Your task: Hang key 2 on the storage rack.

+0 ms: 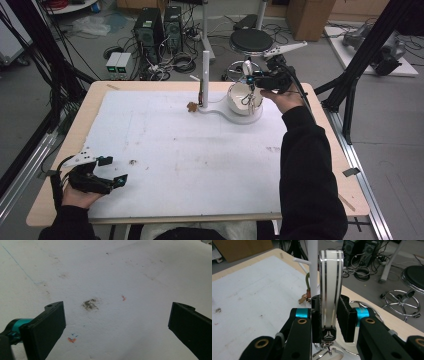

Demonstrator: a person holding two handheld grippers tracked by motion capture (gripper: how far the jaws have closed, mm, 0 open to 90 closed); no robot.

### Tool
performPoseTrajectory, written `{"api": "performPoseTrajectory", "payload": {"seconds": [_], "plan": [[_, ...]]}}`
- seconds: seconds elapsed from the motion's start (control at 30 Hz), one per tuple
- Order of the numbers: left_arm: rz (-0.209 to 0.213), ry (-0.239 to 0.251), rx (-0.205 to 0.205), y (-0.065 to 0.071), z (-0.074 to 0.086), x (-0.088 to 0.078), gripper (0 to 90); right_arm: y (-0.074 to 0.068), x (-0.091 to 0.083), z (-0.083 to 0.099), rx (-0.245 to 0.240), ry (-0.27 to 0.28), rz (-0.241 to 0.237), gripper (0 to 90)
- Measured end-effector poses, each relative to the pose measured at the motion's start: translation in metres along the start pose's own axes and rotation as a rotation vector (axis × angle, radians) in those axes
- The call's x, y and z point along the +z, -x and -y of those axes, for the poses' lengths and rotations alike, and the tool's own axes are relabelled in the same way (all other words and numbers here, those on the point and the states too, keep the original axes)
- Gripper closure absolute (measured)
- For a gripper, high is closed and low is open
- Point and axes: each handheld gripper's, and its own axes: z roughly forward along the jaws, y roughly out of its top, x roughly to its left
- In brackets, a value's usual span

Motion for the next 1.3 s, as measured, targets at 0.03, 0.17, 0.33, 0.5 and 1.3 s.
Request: {"api": "performPoseTrajectory", "payload": {"seconds": [0.03, 0.17, 0.33, 0.5, 1.3], "plan": [[0.0, 0.0, 0.0, 0.0, 0.0, 0.0, 1.7, -0.001, 0.0, -0.003, -0.005, 0.007, -0.004, 75.1], [0.002, 0.001, 0.0, 0.0, 0.0, 0.0, 1.7, -0.006, 0.002, -0.013, -0.013, 0.023, -0.016, 75.1], [0.002, -0.001, 0.003, 0.0, 0.0, 0.0, 1.7, -0.014, 0.007, -0.025, -0.034, 0.022, -0.025, 75.1], [0.004, 0.0, 0.002, 0.0, 0.0, -0.001, 1.7, -0.021, 0.014, -0.038, -0.042, 0.03, -0.041, 75.1], [0.035, -0.01, 0.019, 0.005, 0.0, 0.0, 1.7, -0.048, 0.044, -0.086, -0.127, 0.002, -0.051, 75.1]]}}
